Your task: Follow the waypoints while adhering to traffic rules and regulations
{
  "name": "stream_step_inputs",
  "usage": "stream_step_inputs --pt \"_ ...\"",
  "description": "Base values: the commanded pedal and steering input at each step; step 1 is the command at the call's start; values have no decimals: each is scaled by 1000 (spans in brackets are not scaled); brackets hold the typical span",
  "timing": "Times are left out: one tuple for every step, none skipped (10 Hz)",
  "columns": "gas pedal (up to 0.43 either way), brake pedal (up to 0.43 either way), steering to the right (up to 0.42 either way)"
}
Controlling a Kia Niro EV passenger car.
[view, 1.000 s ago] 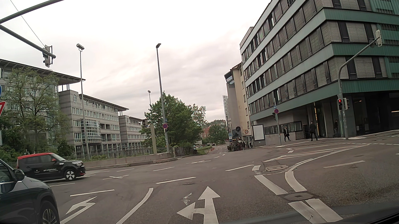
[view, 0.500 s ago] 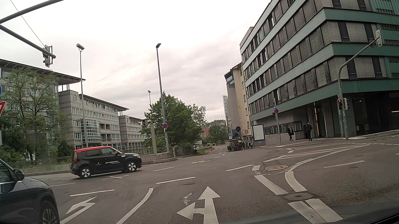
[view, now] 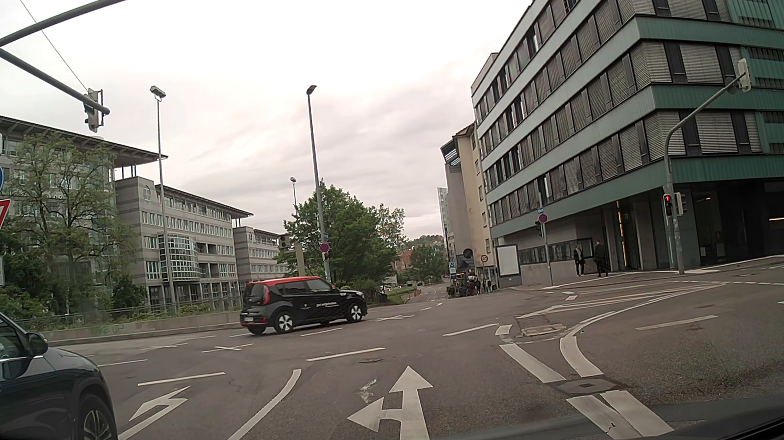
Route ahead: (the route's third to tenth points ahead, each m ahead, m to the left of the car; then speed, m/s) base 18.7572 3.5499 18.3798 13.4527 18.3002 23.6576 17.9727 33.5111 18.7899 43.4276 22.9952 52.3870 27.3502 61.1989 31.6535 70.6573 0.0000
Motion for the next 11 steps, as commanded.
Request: stream_step_inputs --pt "0 238 -53" --pt "0 244 -54" --pt "0 244 -54" --pt "0 244 -54" --pt "0 244 -54" --pt "0 244 -53" --pt "0 238 -53" --pt "0 238 -53" --pt "0 238 -53" --pt "0 244 -53" --pt "0 238 -53"
